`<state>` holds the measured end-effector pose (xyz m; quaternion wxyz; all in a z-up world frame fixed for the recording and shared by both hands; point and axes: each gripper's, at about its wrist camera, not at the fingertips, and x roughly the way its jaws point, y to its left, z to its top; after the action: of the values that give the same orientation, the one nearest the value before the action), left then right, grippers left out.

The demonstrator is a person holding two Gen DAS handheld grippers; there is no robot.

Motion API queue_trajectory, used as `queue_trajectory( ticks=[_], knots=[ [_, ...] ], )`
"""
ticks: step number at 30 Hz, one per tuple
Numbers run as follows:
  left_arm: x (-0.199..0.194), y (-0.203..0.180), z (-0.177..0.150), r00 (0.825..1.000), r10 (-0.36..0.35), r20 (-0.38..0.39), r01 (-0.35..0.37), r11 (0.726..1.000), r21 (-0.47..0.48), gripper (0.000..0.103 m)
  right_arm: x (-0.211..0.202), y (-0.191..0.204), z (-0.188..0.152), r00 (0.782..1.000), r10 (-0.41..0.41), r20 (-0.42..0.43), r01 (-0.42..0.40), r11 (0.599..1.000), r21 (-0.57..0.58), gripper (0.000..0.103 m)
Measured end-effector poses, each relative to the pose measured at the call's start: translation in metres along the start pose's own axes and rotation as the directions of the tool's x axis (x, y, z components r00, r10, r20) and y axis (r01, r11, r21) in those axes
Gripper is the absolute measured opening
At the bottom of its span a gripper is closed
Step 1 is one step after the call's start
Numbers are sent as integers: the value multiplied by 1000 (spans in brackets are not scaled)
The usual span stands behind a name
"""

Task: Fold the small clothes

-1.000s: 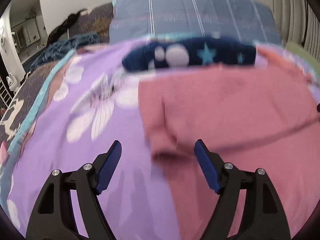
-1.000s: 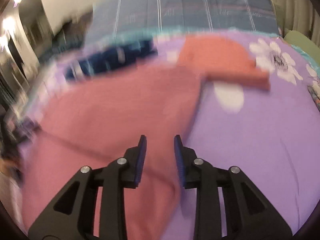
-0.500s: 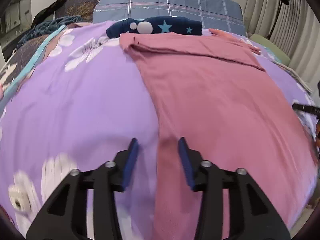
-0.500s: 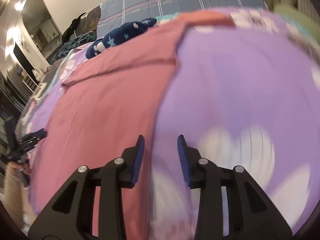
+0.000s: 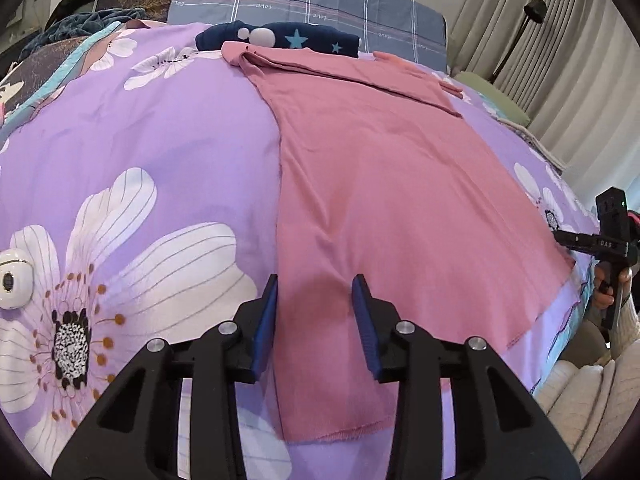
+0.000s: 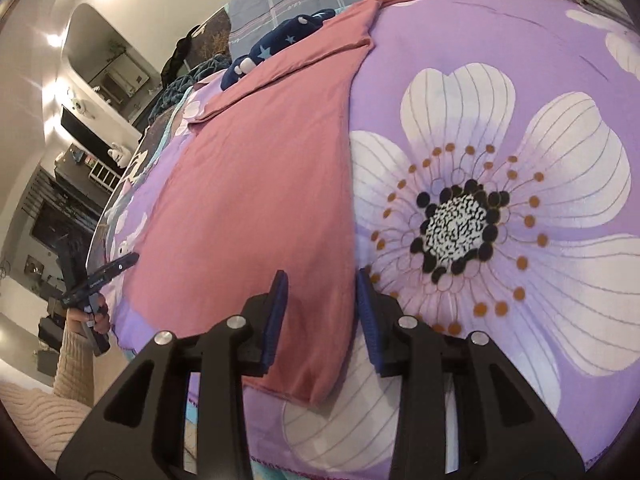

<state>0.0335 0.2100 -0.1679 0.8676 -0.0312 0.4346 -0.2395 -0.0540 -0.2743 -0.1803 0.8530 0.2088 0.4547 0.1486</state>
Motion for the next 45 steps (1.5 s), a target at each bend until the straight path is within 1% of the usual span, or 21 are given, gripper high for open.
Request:
queue_trajectory(
  ticks=[3,7,9,13,14,15,16,17,18,21,23,25,26,28,31,33,36,39,40,42,45],
  knots=[
    [13,-6,10,1000,-1,18,1,1000,26,54,16,3,15,999,36,-9,-36,999,2,47],
    [16,-16,14,1000,10,-1,-10,998,64,55,15,3,16,998,63,-25,-62,998,30,47],
    [6,-16,5,1000,-23,-11,24,996,81,48,9,2,6,997,75,-25,-75,997,25,47],
    [2,-10,1,998,-64,-7,64,997,46,46,12,2,2,996,90,-6,-90,996,21,47],
    [5,-11,4,998,-66,0,66,997,40,43,16,3,7,995,100,-2,-100,995,30,47],
    [9,-13,8,998,-67,5,67,997,38,33,20,3,12,993,115,-1,-115,993,38,46],
    [13,-16,13,997,-71,4,71,997,36,27,25,4,18,992,125,-4,-125,991,45,41],
    [16,-20,18,998,-69,5,69,997,29,16,29,5,21,992,127,-15,-126,991,54,16],
    [16,-21,20,998,-69,6,69,997,19,4,32,4,25,991,132,-30,-130,989,76,5],
    [-1,-22,24,995,-73,68,75,997,-24,4,3,-5,28,974,214,79,-224,964,141,5],
    [-27,-19,30,980,-122,156,135,988,-79,4,-18,-5,33,956,258,140,-277,950,145,5],
    [-51,-25,39,962,-151,225,175,981,-89,4,-49,4,41,941,267,210,-293,951,103,4],
    [-66,-34,44,953,-152,261,175,982,-69,4,-58,9,43,935,271,231,-296,952,82,4],
    [-89,-50,47,937,-169,305,186,982,-30,4,-90,25,43,907,307,290,-323,946,7,4],
    [-134,-81,38,901,-211,379,209,977,46,4,-138,48,29,869,342,358,-320,940,-120,4],
    [-155,-93,29,888,-214,407,205,977,66,4,-166,58,16,866,311,391,-258,949,-184,5],
    [-171,-102,12,875,-220,431,216,975,59,4,-180,61,3,885,233,403,-162,966,-203,6],
    [-154,-97,11,886,-210,414,217,976,29,4,-151,46,8,912,199,358,-160,978,-136,6],
    [-146,-93,15,893,-200,402,213,977,11,4,-136,37,16,923,185,338,-162,982,-93,6],
    [-121,-83,28,922,-171,347,198,979,-45,4,-112,26,32,934,176,310,-172,984,-40,6],
    [-94,-73,47,944,-122,305,152,985,-78,4,-79,15,61,946,128,297,-142,990,25,6]
  ],
)
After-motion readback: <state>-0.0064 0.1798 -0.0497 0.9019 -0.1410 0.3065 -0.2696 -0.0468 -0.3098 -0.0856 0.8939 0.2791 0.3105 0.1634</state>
